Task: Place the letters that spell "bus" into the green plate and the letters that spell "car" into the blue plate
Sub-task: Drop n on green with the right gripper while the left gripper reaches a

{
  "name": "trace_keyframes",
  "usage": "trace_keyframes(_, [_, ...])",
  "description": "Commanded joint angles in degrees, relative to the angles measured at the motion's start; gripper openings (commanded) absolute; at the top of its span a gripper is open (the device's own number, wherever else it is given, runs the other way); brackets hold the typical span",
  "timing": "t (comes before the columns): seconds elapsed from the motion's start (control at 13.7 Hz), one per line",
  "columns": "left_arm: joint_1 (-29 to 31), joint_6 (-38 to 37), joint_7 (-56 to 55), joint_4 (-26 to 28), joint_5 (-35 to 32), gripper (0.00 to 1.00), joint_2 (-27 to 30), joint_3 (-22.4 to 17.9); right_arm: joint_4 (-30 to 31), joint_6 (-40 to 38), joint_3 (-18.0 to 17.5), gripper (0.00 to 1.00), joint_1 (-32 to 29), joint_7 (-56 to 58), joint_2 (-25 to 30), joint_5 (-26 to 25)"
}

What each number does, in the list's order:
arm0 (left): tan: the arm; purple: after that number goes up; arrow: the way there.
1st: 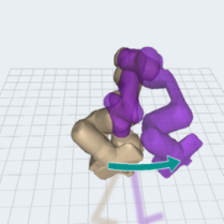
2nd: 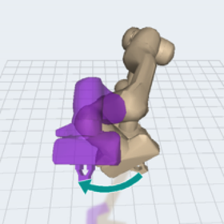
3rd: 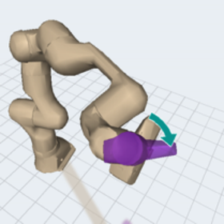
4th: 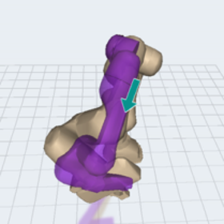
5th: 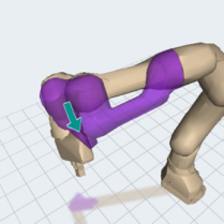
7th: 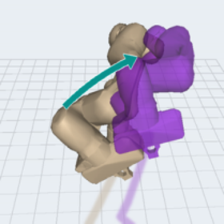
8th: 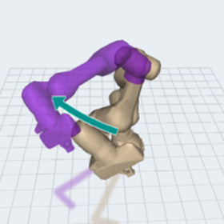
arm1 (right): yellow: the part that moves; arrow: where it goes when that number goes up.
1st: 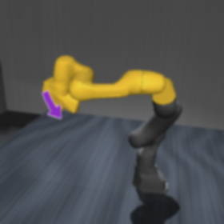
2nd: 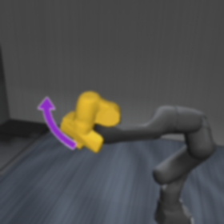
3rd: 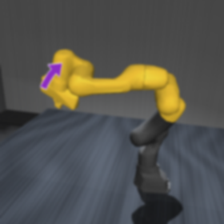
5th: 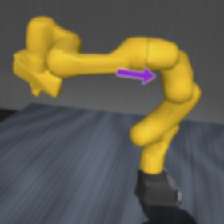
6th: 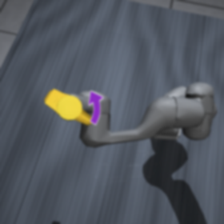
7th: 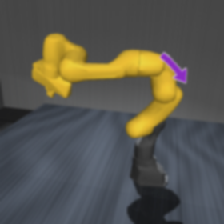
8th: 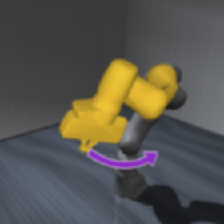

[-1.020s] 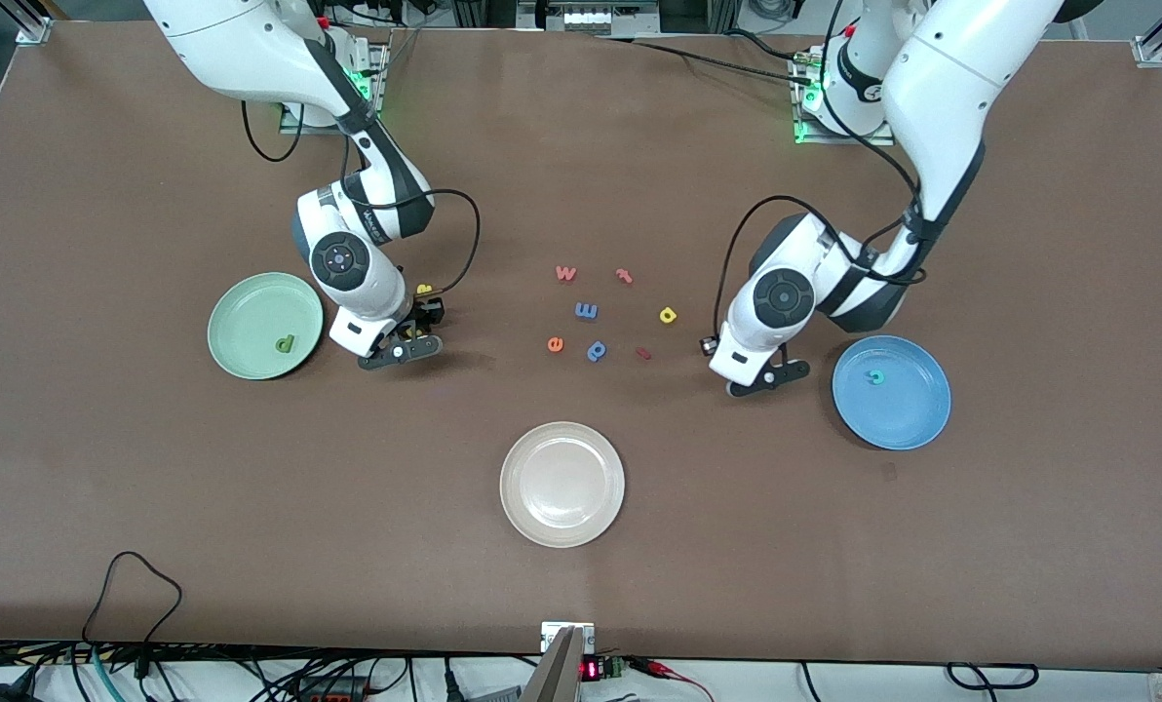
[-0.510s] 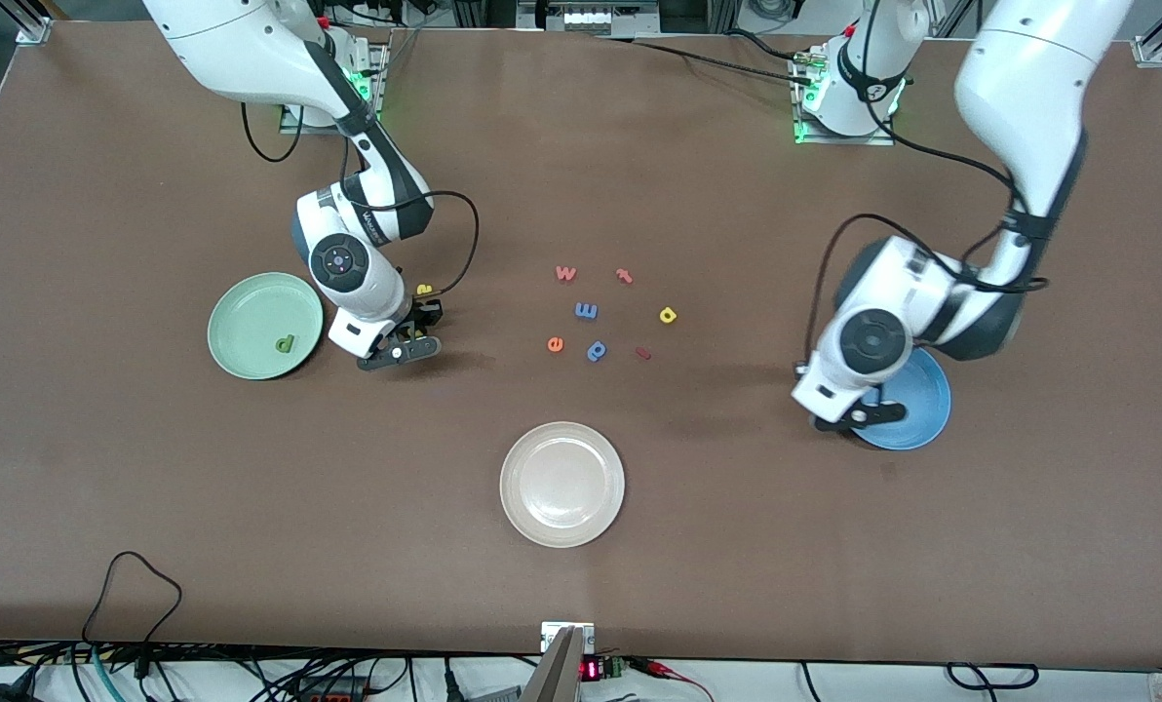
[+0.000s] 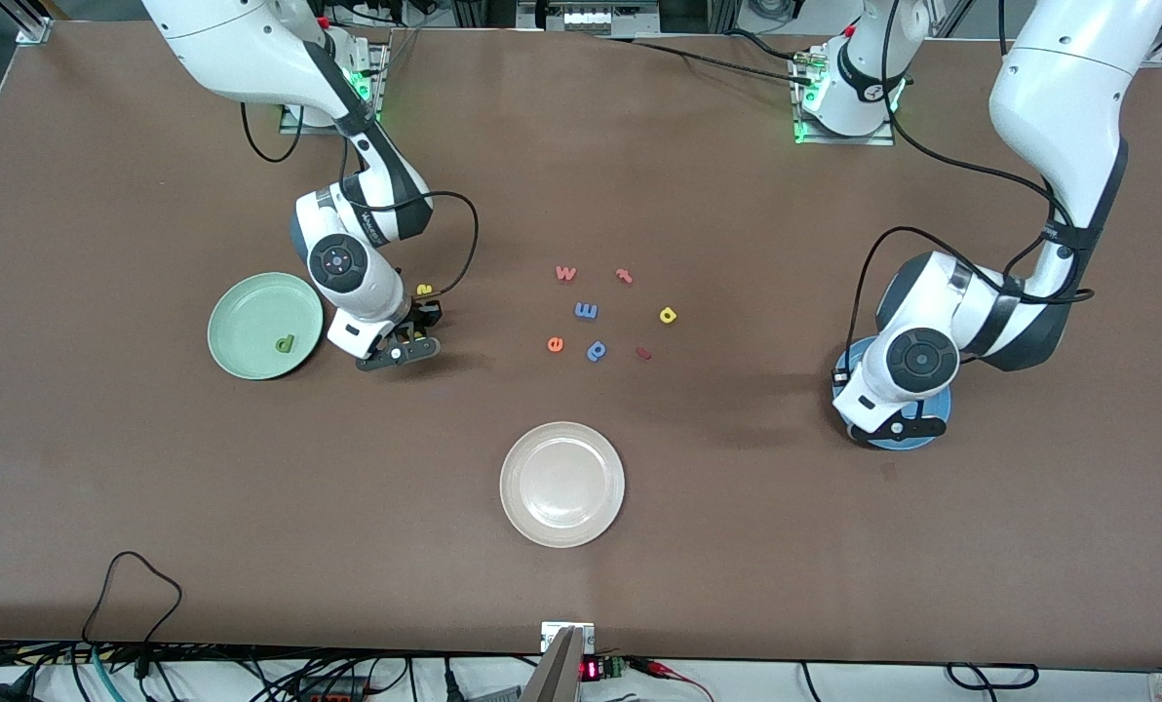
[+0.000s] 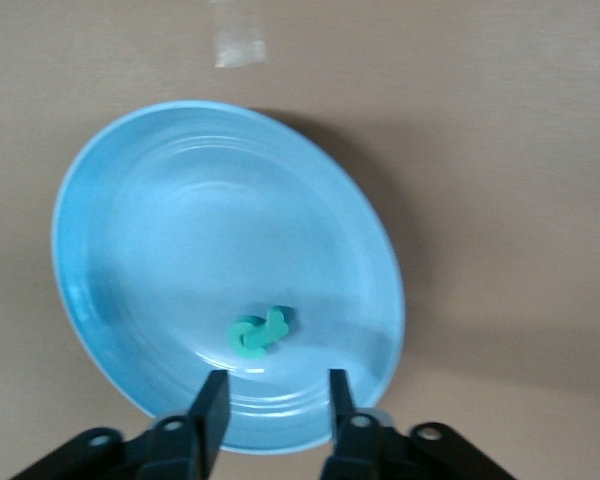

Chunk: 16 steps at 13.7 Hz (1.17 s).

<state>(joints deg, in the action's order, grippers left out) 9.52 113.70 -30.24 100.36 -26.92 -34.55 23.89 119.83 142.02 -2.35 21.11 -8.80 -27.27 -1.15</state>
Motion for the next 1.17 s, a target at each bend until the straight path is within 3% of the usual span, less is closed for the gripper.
trace_keyframes(0.0, [0.4, -1.7, -0.3, 0.0, -0.7, 1.00, 1.0, 5.3, 0.1, -3.2, -0.1, 0.00, -4.7, 1.2, 5.2, -0.4])
trace_keyframes(0.15, [0.3, -1.3, -1.6, -0.1, 3.2, 1.00, 0.7, 9.8, 0.6, -8.3, 0.1, 0.00, -9.6, 2.5, 8.3, -0.5])
trace_keyframes(0.29, [-1.3, -0.9, -4.2, 0.0, 8.3, 1.00, 0.5, 11.2, 1.5, -12.5, 0.6, 0.00, -15.9, 7.6, 9.2, -0.7])
trace_keyframes(0.58, [-6.9, 6.3, -13.7, 1.8, 8.2, 1.00, -1.0, 12.7, 4.3, -12.9, 4.9, 0.00, -19.2, 12.8, 8.8, -0.7])
trace_keyframes(0.73, [-8.6, 11.2, -17.0, 3.2, 8.4, 0.94, -1.8, 12.8, 4.4, -12.8, 5.9, 0.06, -20.1, 14.6, 8.1, -0.7])
trace_keyframes(0.8, [-9.8, 12.7, -22.6, 4.0, 8.4, 0.94, -2.2, 12.7, 4.4, -12.6, 6.2, 0.19, -20.1, 14.6, 7.9, -0.7])
trace_keyframes(0.87, [-10.3, 14.3, -28.3, 4.6, 8.2, 0.92, -3.1, 12.7, 4.4, -12.5, 6.2, 0.63, -20.1, 14.6, 7.7, -0.6])
trace_keyframes(0.95, [-10.6, 15.6, -31.9, 5.9, 7.9, 0.89, -3.2, 12.6, 4.3, -12.3, 6.2, 0.88, -20.1, 14.6, 7.8, -0.6])
trace_keyframes(1.02, [-10.3, 18.2, -33.2, 7.5, 7.8, 0.88, -3.2, 12.6, 4.1, -12.3, 6.2, 1.00, -20.1, 14.6, 8.1, -0.6])
trace_keyframes(1.09, [-9.9, 22.1, -33.3, 9.8, 7.8, 0.85, -3.2, 12.4, 4.0, -12.4, 6.1, 1.00, -19.8, 14.4, 8.5, -0.6])
